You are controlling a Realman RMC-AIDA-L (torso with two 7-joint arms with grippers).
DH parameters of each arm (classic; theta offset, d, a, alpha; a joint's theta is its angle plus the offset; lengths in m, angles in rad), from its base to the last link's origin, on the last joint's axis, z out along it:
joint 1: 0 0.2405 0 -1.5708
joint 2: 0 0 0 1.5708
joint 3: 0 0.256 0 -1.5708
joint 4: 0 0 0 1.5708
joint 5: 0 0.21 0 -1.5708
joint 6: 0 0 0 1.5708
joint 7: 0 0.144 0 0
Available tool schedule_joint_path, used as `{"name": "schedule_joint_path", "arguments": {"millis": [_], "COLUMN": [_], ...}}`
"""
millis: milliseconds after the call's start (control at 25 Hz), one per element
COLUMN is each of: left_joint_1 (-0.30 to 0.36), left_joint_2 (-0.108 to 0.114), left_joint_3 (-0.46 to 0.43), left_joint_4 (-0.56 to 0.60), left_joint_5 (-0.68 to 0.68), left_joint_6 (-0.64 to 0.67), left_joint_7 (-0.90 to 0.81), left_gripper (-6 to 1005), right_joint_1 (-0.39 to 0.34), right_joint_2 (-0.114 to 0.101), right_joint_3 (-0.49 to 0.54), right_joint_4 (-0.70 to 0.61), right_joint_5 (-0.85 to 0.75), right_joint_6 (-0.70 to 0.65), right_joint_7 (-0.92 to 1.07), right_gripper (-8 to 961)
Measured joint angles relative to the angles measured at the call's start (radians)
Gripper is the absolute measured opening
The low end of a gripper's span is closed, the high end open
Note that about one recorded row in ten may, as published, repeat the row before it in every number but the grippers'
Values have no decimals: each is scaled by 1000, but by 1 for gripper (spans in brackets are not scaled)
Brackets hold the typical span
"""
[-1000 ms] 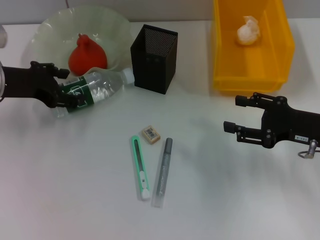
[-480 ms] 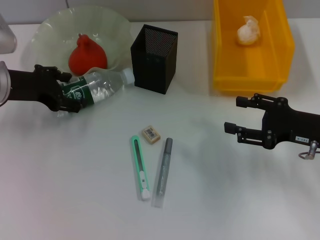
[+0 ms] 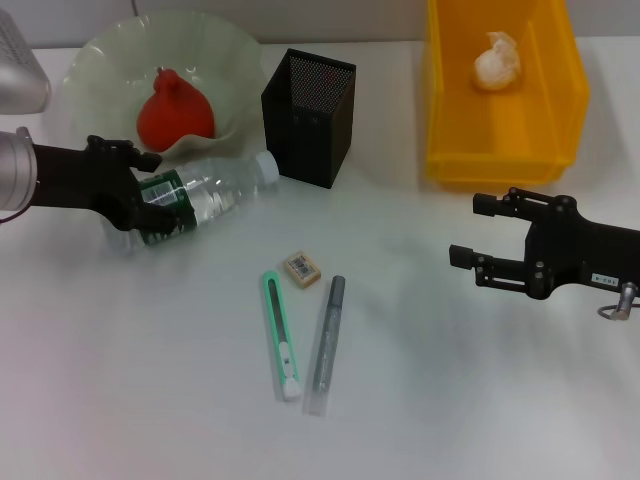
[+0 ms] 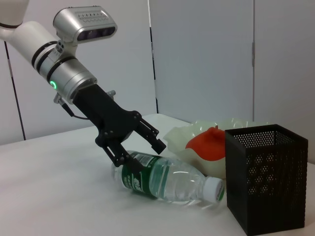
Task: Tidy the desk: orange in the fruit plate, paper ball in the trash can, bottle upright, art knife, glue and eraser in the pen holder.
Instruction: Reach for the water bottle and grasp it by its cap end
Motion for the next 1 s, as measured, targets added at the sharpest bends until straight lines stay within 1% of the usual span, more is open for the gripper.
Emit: {"name": "schedule_joint_path", "arguments": {"millis": [120,160,200,280,600,760,800,840,920,960,1000], "left_joint_1": [1,6,6,9,-15,-49,-49,-55,-55,-58,-58], "left_joint_2": [-1,-1,-1,-1,-2,-4,-4,-5,-5,-5,-6], "left_joint_3": [20,51,51,79,92,105,105,123,123,180,255], "left_joint_4": [0,-2,-2,-5,-68,-111,-111,-121,-121,-130,-132], "left_joint_5": [-23,-53,-53,-76,-121,-129,-129,-141,-141,-176,-201], "left_joint_6": [13,18,18,11,-12,-30,-30,-43,-43,-78,-127], "left_joint_7": [0,1,1,4,54,67,67,67,67,68,62], "left_gripper": [842,842,842,842,842,842,842,842,842,842,842], "right_joint_1": [-1,-1,-1,-1,-1,-1,-1,-1,-1,-2,-2], "right_joint_2": [0,0,0,0,1,2,2,2,2,2,2], "right_joint_3": [0,0,0,0,0,0,0,0,0,0,0], "right_joint_4": [0,0,0,0,0,0,0,0,0,0,0], "right_joint_5": [0,0,0,1,1,1,1,1,1,1,1], "right_joint_6": [0,0,0,-1,-6,-8,-8,-8,-8,-8,-8], "right_joint_7": [0,0,0,0,0,0,0,0,0,0,0], "right_gripper": [743,743,743,743,743,744,744,744,744,744,744]}}
